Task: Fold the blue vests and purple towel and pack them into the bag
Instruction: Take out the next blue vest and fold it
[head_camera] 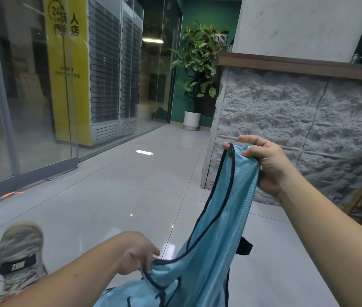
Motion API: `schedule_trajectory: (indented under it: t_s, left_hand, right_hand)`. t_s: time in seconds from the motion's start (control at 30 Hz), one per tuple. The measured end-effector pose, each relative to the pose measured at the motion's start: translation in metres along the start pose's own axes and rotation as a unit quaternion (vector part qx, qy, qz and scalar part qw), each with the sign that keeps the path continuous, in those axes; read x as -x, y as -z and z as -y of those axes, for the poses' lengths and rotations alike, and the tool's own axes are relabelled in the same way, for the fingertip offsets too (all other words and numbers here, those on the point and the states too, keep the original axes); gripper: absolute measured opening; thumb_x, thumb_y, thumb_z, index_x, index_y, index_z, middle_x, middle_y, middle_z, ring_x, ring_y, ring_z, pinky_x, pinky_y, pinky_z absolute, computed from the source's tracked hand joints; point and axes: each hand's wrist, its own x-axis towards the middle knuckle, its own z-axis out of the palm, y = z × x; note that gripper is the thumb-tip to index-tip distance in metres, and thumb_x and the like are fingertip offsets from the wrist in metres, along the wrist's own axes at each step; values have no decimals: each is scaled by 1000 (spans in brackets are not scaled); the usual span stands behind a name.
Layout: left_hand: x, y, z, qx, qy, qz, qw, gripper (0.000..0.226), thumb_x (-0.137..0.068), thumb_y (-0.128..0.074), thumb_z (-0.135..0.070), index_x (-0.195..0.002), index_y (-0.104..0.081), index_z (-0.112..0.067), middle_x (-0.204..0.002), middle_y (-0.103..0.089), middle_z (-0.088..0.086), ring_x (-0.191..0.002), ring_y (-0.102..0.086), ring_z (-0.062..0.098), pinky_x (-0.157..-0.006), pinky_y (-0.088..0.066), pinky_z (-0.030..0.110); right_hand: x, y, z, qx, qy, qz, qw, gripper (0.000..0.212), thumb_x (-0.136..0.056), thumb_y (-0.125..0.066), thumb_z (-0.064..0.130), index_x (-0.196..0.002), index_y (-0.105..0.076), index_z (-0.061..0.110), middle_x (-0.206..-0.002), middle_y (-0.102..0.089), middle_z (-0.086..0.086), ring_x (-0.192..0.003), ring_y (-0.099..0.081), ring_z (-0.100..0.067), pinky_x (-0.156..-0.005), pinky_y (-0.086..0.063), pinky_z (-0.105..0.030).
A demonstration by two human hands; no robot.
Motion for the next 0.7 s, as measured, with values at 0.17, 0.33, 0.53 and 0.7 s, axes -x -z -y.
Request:
schedule_trajectory:
  t_s: [0.17,0.33,0.53,0.7]
  left_hand:
    - [0,-8,11,-56,26,49,997,58,-78,-34,29,-115,-73,10,-102,-74,24,-113,-68,41,-94,-59,41]
    - [-6,-11,19,-76,30,28,996,34,-74,-57,14,-103,-73,11,-106,-72,21,-111,-69,43,-97,-59,47]
    - [-3,-7,13,-20,-19,-15,999,37,-62,-54,12,-88,-79,4,-98,-80,10,-118,-67,35,-86,-57,34]
    - [16,-9,-9,99,-120,-60,986,38,-78,-51,18,-85,-82,-3,-101,-77,12,-111,-66,29,-95,-52,34]
  right_hand:
    - [-1,1,2,-24,20,1,1000,35,-90,-43,-22,-103,-57,7,-104,-75,-32,-94,-78,-37,-77,-66,-43]
    - [0,0,0,-15,22,0,1000,35,-89,-43,-22,-104,-57,6,-105,-75,-32,-99,-77,-37,-79,-65,-43]
    - [1,-4,-3,4,15,1,1000,35,-90,-43,-21,-101,-58,8,-108,-75,-30,-100,-76,-37,-79,-65,-42]
    - [5,-10,-5,34,-3,12,999,33,-91,-46,-20,-100,-60,7,-104,-77,-27,-96,-78,-33,-67,-64,-34]
